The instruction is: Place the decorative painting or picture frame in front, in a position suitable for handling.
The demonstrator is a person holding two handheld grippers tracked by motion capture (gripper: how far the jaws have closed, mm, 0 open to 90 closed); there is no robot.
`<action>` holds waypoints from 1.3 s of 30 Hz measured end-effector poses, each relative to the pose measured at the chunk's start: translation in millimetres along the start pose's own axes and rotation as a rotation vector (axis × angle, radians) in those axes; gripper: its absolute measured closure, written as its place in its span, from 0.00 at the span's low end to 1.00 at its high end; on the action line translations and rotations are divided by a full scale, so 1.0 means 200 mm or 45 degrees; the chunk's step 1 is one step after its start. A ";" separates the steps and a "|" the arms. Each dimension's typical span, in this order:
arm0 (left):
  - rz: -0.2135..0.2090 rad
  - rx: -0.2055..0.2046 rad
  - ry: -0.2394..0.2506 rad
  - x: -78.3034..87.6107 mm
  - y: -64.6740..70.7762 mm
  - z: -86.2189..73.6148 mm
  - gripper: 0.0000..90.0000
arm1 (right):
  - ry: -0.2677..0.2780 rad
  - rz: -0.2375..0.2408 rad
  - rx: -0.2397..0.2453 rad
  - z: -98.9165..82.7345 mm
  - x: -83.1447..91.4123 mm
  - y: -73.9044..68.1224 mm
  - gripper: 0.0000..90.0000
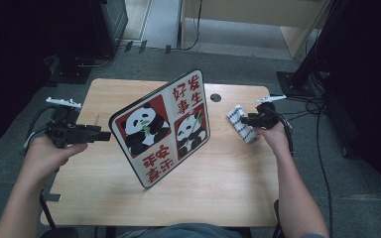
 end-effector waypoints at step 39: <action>-0.087 -0.072 0.067 -0.09 0.27 -0.12 0.46 | -0.333 -0.109 0.033 -0.10 -0.26 0.09 0.60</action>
Point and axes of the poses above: each handheld gripper's, and its own axes: x roughly backward along the jaws, z roughly out of its top, y roughly to its right, the point moved 10 cm from there along -x, roughly forward along the jaws, and after that the axes turned 6 degrees about -z, right-handed, at the moved point
